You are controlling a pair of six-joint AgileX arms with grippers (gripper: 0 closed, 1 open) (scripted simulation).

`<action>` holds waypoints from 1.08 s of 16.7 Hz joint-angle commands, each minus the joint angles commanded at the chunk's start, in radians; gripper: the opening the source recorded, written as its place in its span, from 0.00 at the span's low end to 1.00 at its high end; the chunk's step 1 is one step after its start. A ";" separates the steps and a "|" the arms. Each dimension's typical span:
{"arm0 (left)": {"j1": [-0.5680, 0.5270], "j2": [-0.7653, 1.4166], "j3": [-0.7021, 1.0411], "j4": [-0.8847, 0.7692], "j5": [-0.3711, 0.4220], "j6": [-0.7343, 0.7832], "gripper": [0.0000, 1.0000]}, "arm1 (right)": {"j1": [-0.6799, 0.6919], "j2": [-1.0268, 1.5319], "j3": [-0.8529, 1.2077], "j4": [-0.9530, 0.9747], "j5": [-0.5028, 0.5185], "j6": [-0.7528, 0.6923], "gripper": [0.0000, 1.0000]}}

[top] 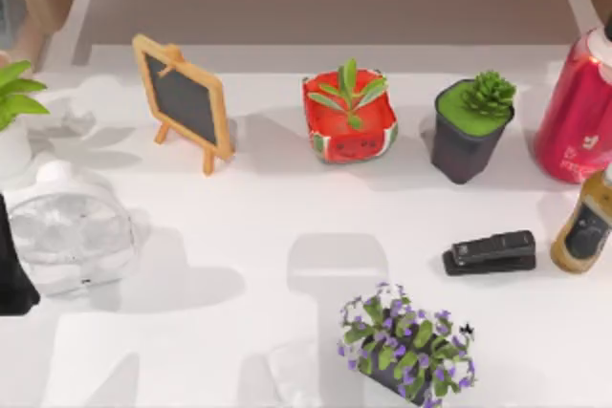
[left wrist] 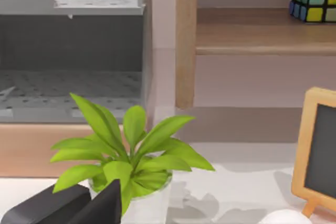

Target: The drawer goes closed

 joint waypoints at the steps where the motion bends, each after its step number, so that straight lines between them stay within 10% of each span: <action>1: 0.000 0.000 0.000 0.000 0.000 0.000 1.00 | 0.008 0.004 0.012 -0.008 0.008 0.000 1.00; 5: 0.000 0.000 0.000 0.000 0.000 0.000 1.00 | 0.011 0.006 0.016 -0.011 0.011 0.000 1.00; 18: 0.000 0.000 0.000 0.000 0.000 0.000 1.00 | 0.011 0.006 0.016 -0.011 0.011 0.000 0.02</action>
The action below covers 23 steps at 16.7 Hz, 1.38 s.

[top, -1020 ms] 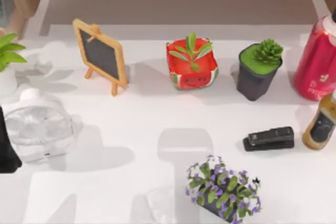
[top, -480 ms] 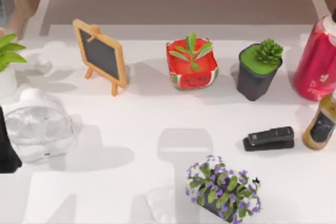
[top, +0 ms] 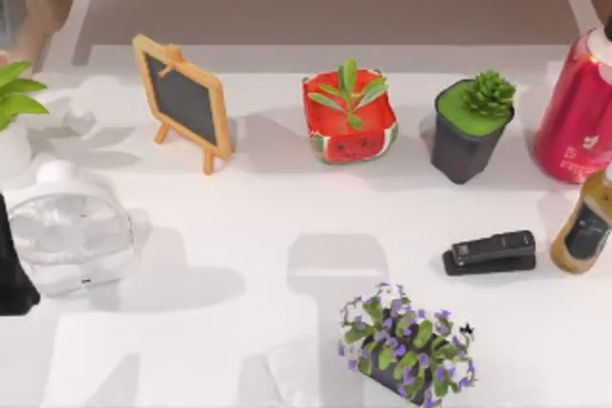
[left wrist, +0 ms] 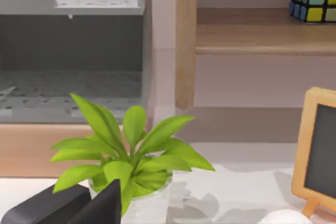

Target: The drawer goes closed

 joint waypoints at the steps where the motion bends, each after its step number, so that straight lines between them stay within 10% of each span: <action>1: 0.000 0.000 0.000 0.000 0.000 0.000 1.00 | 0.000 0.000 0.000 0.000 0.000 0.000 0.00; 23: 0.000 0.000 0.000 0.000 0.000 0.000 1.00 | 0.111 0.083 0.217 -0.144 0.118 0.002 0.00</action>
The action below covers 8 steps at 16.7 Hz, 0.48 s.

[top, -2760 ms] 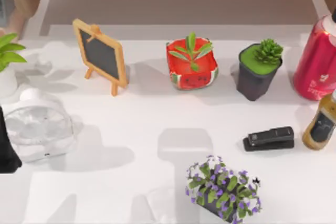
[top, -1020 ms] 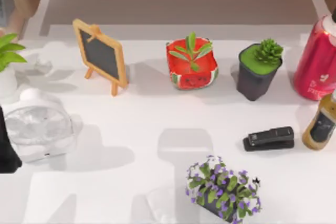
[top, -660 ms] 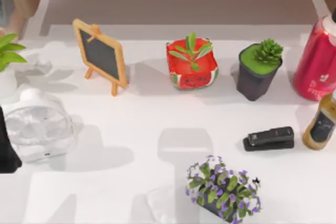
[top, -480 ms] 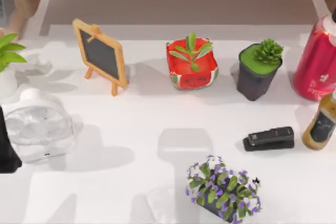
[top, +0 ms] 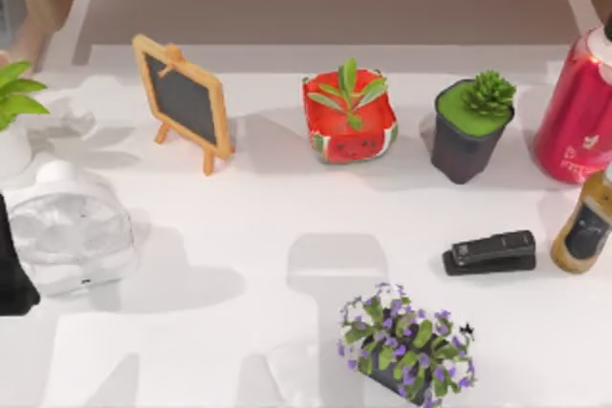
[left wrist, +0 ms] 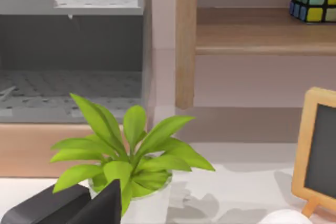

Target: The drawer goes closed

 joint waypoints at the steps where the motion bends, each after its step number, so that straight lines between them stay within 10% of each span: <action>1: 0.000 0.000 0.000 0.000 0.000 0.000 1.00 | 0.004 0.005 0.012 -0.006 0.004 0.000 0.00; 8: 0.000 0.000 0.000 0.000 0.000 0.000 1.00 | 0.071 0.087 0.206 -0.118 0.071 0.000 0.00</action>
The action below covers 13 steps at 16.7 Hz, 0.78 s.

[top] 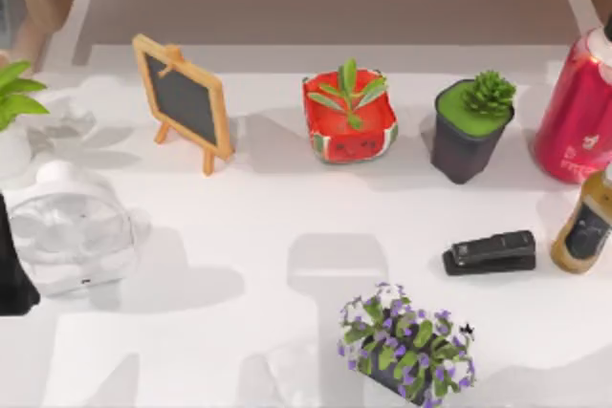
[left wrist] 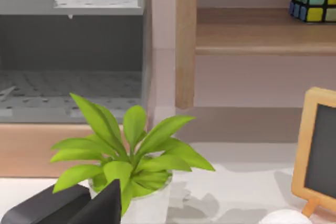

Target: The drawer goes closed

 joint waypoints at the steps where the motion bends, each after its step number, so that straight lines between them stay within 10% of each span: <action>1: 0.000 0.000 0.000 0.000 0.000 0.000 1.00 | 0.008 0.009 0.022 -0.014 0.008 -0.001 0.00; 13: 0.000 0.000 0.000 0.000 0.000 0.000 1.00 | 0.051 0.096 0.219 -0.123 0.054 0.002 0.00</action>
